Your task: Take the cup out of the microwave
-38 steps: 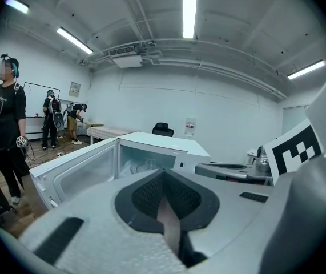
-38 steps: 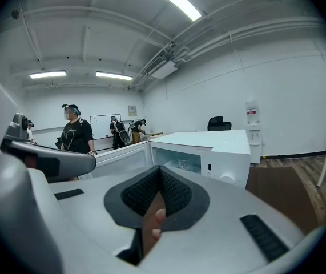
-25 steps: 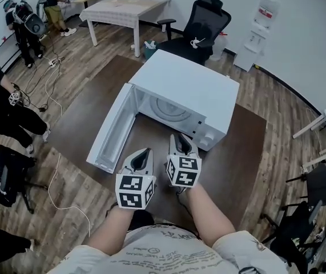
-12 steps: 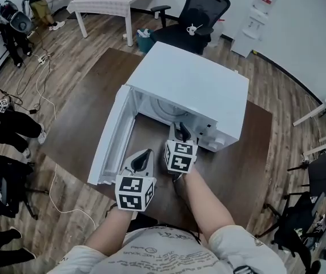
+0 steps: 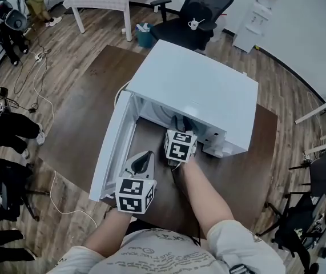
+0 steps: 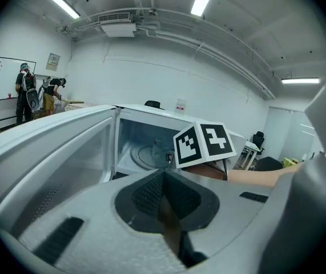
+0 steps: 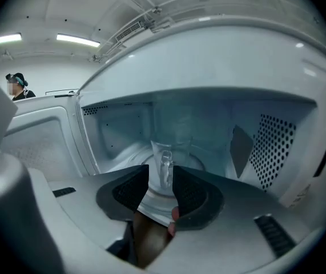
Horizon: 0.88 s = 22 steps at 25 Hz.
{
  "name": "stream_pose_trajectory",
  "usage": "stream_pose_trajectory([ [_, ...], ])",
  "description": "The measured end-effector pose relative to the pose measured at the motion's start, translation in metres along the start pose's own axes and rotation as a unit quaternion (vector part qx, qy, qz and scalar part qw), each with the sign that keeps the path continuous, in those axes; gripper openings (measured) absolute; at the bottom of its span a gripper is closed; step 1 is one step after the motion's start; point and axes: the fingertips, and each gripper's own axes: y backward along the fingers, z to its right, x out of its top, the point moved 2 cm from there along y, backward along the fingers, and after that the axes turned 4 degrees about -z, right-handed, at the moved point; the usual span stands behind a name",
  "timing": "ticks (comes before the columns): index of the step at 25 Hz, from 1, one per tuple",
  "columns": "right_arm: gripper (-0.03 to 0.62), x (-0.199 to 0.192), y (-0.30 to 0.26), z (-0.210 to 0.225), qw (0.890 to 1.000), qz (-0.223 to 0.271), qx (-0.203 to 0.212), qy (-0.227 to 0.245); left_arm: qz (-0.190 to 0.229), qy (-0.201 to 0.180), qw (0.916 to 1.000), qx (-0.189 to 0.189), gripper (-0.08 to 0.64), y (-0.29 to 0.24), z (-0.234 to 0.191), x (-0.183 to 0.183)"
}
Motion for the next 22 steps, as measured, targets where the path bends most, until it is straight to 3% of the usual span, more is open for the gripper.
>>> stream_pose_trajectory([
  [10, 0.127, -0.001, -0.034, -0.001, 1.000, -0.023, -0.011, 0.014, -0.009, 0.003, 1.0000, 0.000, 0.014, -0.013, -0.007, -0.004],
  [12, 0.083, -0.003, -0.035, 0.000, 0.999, -0.031, -0.014, 0.022, -0.007, 0.004, 1.0000, 0.004, 0.014, -0.012, -0.008, -0.005],
  [22, 0.054, -0.003, -0.041, -0.010, 0.999, -0.004, 0.020, 0.037, -0.015, 0.002, 0.9997, 0.017, 0.014, -0.004, -0.012, -0.016],
])
